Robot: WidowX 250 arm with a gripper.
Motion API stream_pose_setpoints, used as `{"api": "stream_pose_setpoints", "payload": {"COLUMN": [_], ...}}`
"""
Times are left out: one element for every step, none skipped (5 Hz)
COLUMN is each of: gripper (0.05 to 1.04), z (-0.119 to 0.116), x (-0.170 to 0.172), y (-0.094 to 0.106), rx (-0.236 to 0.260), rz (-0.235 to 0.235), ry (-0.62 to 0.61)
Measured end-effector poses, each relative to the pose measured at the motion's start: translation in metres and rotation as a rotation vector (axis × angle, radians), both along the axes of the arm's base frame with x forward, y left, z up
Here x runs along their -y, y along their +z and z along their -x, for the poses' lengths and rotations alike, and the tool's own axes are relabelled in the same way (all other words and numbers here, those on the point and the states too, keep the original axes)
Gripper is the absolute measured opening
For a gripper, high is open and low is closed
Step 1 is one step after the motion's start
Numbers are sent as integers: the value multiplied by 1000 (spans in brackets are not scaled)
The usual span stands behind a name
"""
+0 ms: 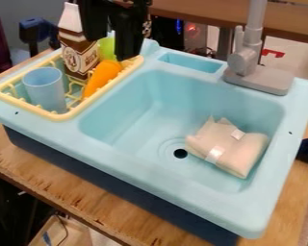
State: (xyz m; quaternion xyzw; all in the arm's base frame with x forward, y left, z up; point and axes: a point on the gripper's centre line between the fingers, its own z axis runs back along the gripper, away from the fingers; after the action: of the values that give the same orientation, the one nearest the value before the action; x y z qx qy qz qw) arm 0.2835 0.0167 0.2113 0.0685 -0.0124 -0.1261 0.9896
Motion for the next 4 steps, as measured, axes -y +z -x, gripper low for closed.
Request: {"api": "stream_pose_setpoints", "payload": {"gripper": [994, 994, 994, 994], "z": [-1, -13, -21, -27], "x": [1, 24, 65, 88], "y": [-8, -22, -30, -53], "rx": [-23, 59, 122, 128], "rz": [6, 90, 155, 208], "ry": [4, 30, -16, -25]}}
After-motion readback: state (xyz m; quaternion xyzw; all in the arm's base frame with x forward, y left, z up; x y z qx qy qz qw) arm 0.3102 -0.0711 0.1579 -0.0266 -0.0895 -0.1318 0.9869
